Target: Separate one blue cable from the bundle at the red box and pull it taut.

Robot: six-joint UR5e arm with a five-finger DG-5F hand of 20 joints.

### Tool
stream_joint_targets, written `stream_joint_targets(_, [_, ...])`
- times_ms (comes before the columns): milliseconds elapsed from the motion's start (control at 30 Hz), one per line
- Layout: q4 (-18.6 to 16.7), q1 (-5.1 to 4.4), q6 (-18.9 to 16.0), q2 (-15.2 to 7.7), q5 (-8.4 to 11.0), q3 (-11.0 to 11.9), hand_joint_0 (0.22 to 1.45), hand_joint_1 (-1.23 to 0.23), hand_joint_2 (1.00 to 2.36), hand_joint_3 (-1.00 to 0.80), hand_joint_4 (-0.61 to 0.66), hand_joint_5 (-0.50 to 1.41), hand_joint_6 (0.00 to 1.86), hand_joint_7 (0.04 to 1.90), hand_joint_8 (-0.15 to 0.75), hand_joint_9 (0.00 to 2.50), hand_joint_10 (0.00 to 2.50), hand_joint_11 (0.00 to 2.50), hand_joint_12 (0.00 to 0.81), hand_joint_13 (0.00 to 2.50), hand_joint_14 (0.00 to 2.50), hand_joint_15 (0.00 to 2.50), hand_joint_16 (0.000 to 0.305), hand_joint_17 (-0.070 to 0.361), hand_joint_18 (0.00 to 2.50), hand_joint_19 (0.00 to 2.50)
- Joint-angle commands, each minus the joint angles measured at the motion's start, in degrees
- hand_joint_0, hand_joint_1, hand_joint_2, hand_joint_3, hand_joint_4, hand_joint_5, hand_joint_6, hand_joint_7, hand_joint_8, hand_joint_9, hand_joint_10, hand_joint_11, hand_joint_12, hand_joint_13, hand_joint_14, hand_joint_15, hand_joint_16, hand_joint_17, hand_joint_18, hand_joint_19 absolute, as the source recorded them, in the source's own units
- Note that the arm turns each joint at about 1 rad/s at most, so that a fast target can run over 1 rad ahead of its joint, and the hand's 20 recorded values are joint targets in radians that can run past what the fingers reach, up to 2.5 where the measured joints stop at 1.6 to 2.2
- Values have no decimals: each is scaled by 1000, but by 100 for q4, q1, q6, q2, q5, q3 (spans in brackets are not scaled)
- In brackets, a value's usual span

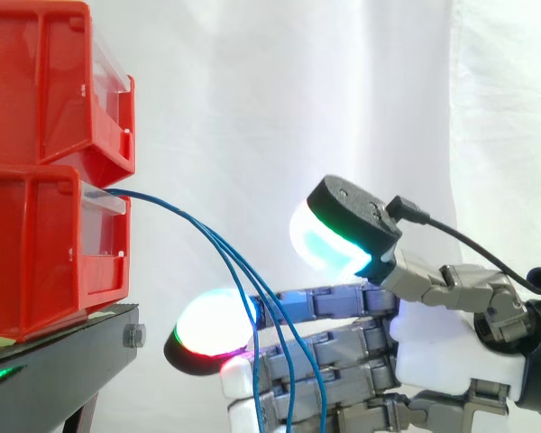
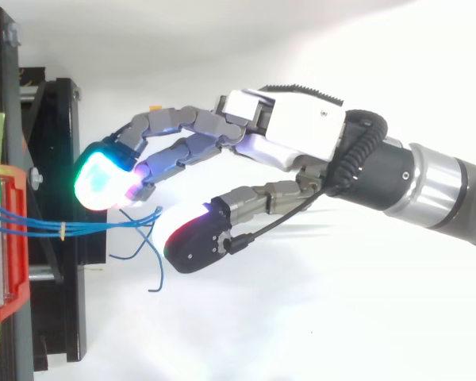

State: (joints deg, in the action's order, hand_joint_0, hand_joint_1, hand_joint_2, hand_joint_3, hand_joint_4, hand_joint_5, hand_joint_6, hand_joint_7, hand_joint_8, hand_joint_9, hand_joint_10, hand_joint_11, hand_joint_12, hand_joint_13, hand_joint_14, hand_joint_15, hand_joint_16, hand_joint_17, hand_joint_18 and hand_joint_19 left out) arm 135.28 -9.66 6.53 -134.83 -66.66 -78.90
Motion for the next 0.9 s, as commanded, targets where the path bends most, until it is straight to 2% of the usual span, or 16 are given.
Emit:
stream_joint_targets(0, [-72,25,-90,-25,-111,24,493,-646,1000,-500,211,-154,502,858,313,749,13,514,361,733,16,520,48,109,550,621])
stream_joint_targets(200, [-63,25,-222,-17,-207,59,496,-677,1000,-500,209,-156,502,854,310,738,15,520,361,735,17,528,48,108,556,619])
stream_joint_targets(467, [-98,78,-257,-78,-532,59,501,-687,1000,-500,208,-156,502,852,311,744,13,526,358,743,17,529,48,107,561,631])
stream_joint_targets(867, [-54,122,-389,-78,-638,77,516,-701,1000,-500,207,-155,502,860,306,753,13,523,354,749,17,544,46,104,567,634])
